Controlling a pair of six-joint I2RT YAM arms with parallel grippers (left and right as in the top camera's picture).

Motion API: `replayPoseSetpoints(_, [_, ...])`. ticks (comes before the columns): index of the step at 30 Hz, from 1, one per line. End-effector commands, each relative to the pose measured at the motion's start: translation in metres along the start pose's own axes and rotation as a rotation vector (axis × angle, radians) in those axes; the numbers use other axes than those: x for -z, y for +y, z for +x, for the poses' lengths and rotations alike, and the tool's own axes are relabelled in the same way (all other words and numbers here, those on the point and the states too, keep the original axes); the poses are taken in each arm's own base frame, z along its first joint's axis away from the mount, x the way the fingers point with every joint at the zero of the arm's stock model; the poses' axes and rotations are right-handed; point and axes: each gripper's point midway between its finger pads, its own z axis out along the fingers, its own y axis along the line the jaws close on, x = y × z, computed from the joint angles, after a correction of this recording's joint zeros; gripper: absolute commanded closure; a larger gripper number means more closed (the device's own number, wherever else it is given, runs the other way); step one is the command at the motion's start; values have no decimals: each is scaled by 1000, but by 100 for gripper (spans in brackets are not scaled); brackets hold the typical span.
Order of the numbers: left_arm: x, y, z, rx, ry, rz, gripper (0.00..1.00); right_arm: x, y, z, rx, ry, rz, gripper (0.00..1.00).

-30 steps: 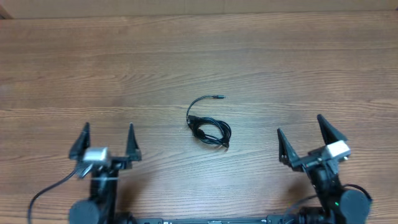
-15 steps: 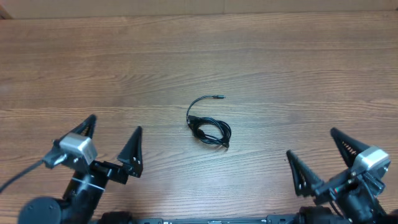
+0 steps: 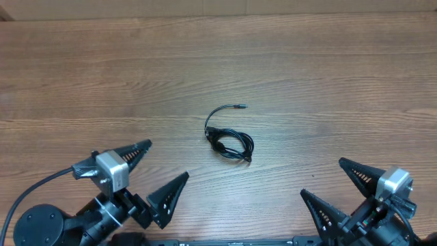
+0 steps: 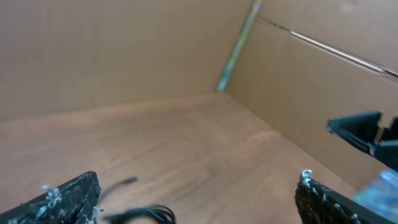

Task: Untangle cables
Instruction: 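Open both grippers and move the right gripper toward the black cable coil, then grasp the black cable coil with the right gripper and lift it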

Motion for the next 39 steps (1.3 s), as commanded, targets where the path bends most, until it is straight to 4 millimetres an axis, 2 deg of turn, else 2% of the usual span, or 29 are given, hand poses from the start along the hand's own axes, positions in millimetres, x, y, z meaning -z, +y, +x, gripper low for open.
replayPoseSetpoints(1, [2,-10,0,7,11,47,0,0,3,-2,-5,-2,-13,0])
replayPoseSetpoints(5, [2,-10,3,19,23,43,0,0,-1,-8,22,-24,7,0])
replayPoseSetpoints(8, [2,-7,2,15,17,29,0,-4,-19,-9,21,-37,90,0])
replayPoseSetpoints(11, [2,1,-6,-10,-14,-23,0,-16,-35,0,-11,1,117,0])
replayPoseSetpoints(17, [2,8,-18,-45,-65,-70,0,-57,-74,28,-125,156,127,0])
replayPoseSetpoints(24, [3,11,-19,-45,-69,-87,0,-113,-88,65,-175,380,-93,0])
replayPoseSetpoints(28, [3,11,-19,-46,-70,-88,0,-139,-74,93,-200,482,-344,0])
replayPoseSetpoints(30, [3,12,-20,-47,-72,-90,0,-151,-72,113,-227,550,-402,0])
replayPoseSetpoints(33, [3,14,-22,-51,-81,-105,0,-171,-75,159,-243,715,-391,0])
replayPoseSetpoints(37, [4,14,-25,-59,-91,-109,0,-191,-73,217,-147,922,-323,0])
replayPoseSetpoints(39, [4,14,-25,-60,-93,-109,0,-197,-72,233,-77,972,-288,0])
